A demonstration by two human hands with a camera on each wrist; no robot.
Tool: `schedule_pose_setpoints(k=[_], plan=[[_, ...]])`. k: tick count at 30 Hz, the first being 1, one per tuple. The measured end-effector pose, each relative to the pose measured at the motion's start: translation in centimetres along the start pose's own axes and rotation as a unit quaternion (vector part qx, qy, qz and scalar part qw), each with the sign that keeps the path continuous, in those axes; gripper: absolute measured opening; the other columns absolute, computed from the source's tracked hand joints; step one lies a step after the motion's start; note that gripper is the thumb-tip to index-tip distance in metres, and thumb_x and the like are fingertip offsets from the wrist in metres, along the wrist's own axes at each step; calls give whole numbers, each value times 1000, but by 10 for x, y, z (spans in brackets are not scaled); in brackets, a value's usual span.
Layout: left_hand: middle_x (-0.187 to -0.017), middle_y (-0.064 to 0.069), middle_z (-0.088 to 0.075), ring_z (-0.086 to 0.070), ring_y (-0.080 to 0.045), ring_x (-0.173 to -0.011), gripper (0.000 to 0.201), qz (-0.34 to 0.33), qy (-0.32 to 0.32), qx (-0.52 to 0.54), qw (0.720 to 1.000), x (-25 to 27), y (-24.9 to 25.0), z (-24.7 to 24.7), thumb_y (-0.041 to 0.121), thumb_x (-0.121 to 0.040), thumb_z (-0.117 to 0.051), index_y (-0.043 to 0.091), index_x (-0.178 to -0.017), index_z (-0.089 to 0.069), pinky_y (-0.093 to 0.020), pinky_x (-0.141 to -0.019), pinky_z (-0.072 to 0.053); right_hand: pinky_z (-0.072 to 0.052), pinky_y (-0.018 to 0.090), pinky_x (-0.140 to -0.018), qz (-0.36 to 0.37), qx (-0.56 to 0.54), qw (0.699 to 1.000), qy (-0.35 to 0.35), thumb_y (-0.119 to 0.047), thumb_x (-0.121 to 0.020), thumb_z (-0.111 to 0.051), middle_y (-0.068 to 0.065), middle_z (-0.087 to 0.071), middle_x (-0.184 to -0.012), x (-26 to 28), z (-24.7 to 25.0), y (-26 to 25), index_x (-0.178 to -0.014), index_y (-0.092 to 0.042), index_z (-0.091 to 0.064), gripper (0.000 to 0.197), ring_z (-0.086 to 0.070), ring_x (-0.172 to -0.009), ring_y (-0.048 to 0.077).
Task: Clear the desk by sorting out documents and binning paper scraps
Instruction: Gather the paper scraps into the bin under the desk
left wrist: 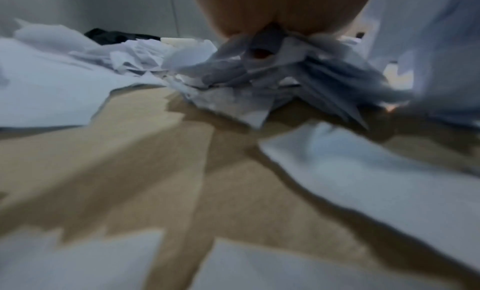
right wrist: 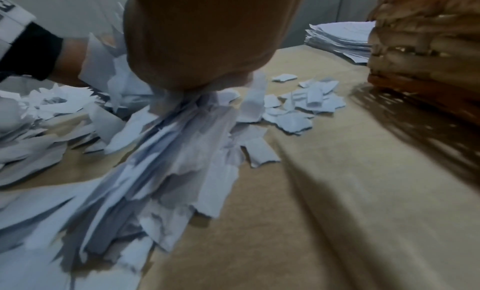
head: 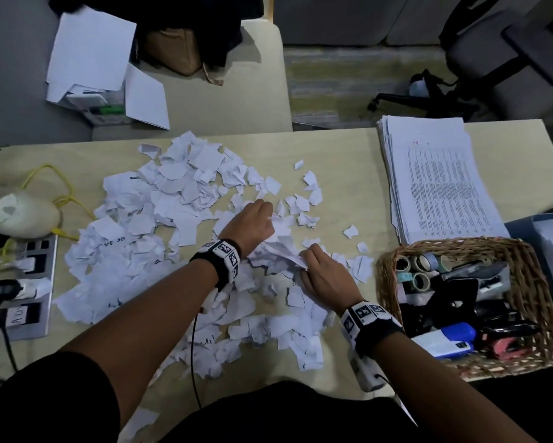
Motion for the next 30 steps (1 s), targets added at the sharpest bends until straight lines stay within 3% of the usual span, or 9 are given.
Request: schedule_pose_setpoints(k=[5, 9, 14, 17, 19, 21, 24, 27, 30], plan=[[-74, -11, -48, -39, -28, -63, 14, 129, 3, 96, 987, 9, -3, 21, 5, -85, -47, 11, -96, -42, -31, -50, -26, -25, 28, -45, -59, -42, 997, 9, -40, -92, -36, 14, -53, -78, 0, 2, -8, -90, -4, -52, 39, -50, -48, 38], [-97, -13, -61, -55, -32, -82, 44, 117, 41, 99, 987, 16, -11, 31, -1, -87, -44, 18, -125, -55, -39, -68, -49, -25, 29, -48, -117, -68, 990, 33, -34, -90, -45, 13, -50, -69, -7, 9, -14, -79, -9, -44, 27, -50, -52, 40], [-94, -15, -60, -59, -36, -86, 21, 119, 68, 19, 990, 20, -23, 33, 13, -92, -47, 5, -97, -67, -37, -70, -44, -34, 28, -43, -84, -31, 996, 19, -31, -81, -50, 9, -50, -102, -22, 3, -22, -69, -3, -54, 30, -52, -58, 28], [-97, -10, -61, -59, -29, -87, 32, 140, 50, 23, 989, 26, -25, 34, 38, -87, -57, 9, -96, -65, -33, -74, -48, -50, 30, -50, -48, 23, 998, -26, -24, -75, -67, 8, -49, -134, -30, -3, -31, -64, -7, -65, 21, -61, -97, 25], [-104, -6, -58, -57, -24, -93, 51, 125, -3, -5, 992, 30, -25, 34, 57, -79, -63, 12, -103, -61, -34, -81, -50, -57, 38, -70, -21, 66, 995, -66, -21, -68, -75, 11, -48, -141, -34, -9, -36, -66, -5, -71, 17, -51, -121, 37], [-111, -7, -53, -55, -25, -98, 52, 97, -52, -40, 993, 34, -23, 32, 52, -79, -67, 12, -109, -57, -33, -81, -45, -51, 51, -89, -16, 87, 991, -102, -20, -69, -78, 13, -51, -137, -38, -16, -42, -72, -3, -73, 17, -47, -124, 44], [-117, -10, -46, -58, -34, -92, 32, 56, -51, -40, 996, 41, -23, 28, 24, -85, -63, 6, -111, -53, -35, -70, -41, -51, 49, -82, -50, 55, 994, -76, -20, -78, -72, 15, -57, -123, -40, -18, -48, -84, -2, -68, 19, -52, -112, 42], [-118, -12, -51, -58, -37, -87, 24, 54, -22, 0, 998, 48, -25, 26, 14, -86, -60, 5, -108, -56, -35, -68, -39, -44, 34, -50, -56, 20, 998, -20, -17, -76, -76, 15, -58, -94, -41, -10, -51, -81, -4, -57, 23, -56, -76, 35], [-106, -13, -58, -57, -39, -89, 20, 64, -1, 49, 997, 49, -23, 30, 9, -86, -55, 6, -106, -55, -37, -72, -43, -33, 30, -42, -81, 16, 996, 36, -8, -75, -73, 13, -56, -82, -44, 1, -48, -80, -4, -55, 20, -55, -57, 36]])
Point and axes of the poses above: each hand's wrist, its own x-axis away from the middle knuckle, its own z-axis out of the back of the hand, y = z × x, the point moved 1 cm from there along -x, towards the middle knuckle
